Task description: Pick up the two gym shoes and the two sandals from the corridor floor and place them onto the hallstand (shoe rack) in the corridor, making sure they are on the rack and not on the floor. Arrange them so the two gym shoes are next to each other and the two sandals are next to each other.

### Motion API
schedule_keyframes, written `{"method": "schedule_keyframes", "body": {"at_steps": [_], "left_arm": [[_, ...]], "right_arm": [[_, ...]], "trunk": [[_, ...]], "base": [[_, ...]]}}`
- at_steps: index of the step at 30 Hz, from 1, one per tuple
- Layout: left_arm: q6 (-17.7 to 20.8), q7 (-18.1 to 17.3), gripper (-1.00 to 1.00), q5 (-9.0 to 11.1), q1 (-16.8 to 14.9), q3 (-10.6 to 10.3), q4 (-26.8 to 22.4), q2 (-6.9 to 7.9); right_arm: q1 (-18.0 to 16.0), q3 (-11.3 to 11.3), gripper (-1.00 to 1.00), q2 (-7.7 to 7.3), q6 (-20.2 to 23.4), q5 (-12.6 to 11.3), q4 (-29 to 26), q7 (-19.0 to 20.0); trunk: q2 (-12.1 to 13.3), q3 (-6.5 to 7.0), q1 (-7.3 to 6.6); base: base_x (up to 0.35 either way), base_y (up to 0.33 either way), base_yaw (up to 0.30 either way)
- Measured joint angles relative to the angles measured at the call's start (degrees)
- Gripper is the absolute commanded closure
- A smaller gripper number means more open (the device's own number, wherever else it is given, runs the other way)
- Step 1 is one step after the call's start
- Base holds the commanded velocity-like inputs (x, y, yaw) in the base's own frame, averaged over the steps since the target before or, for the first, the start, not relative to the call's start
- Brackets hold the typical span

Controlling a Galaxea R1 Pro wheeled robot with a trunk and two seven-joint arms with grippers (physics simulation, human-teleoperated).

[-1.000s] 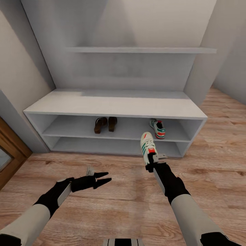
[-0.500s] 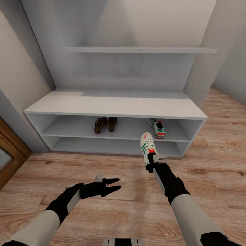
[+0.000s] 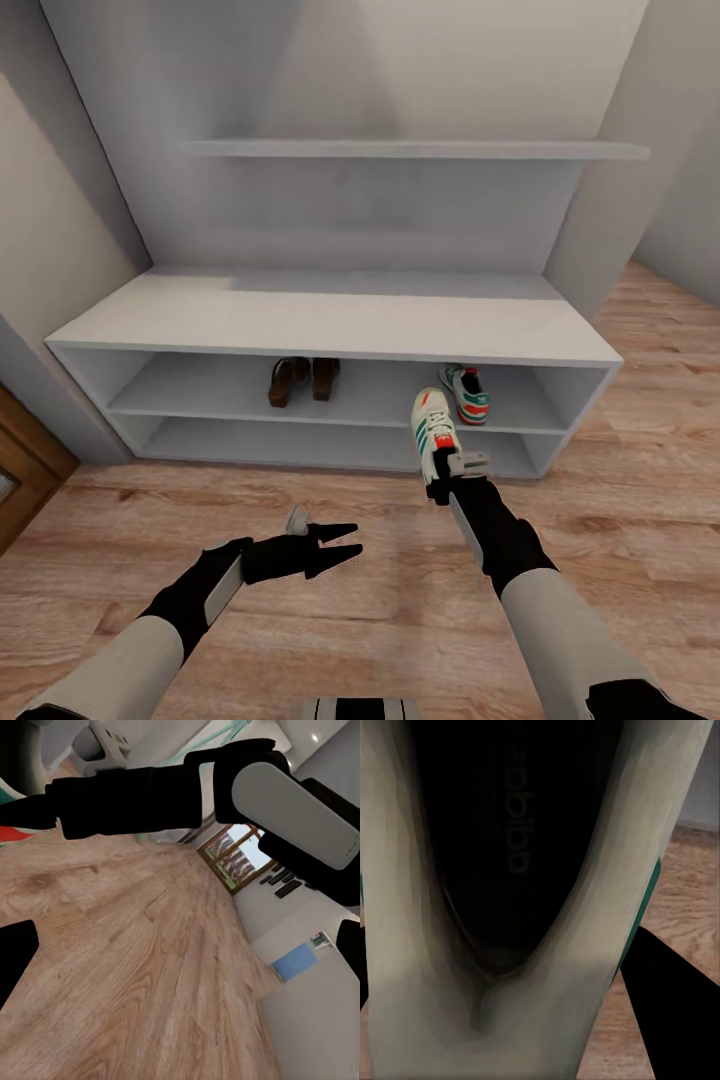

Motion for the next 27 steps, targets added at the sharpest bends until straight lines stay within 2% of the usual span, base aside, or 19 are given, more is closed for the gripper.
{"method": "schedule_keyframes", "body": {"at_steps": [11, 19, 27], "left_arm": [[0.1, 0.0, -1.00, 0.0, 0.0, 0.0, 0.0, 0.00], [0.1, 0.0, -1.00, 0.0, 0.0, 0.0, 0.0, 0.00], [0.2, 0.0, -1.00, 0.0, 0.0, 0.0, 0.0, 0.00]], "right_arm": [[0.0, 0.0, 1.00, 0.00, 0.0, 0.0, -0.1, 0.0], [0.0, 0.0, 1.00, 0.00, 0.0, 0.0, -0.1, 0.0], [0.0, 0.0, 1.00, 0.00, 0.0, 0.0, -0.1, 0.0]], "trunk": [[0.0, 0.00, 0.00], [0.0, 0.00, 0.00], [0.0, 0.00, 0.02]], "base": [[0.294, -0.173, 0.000], [0.330, -0.019, 0.000], [0.082, 0.011, 0.000]]}}
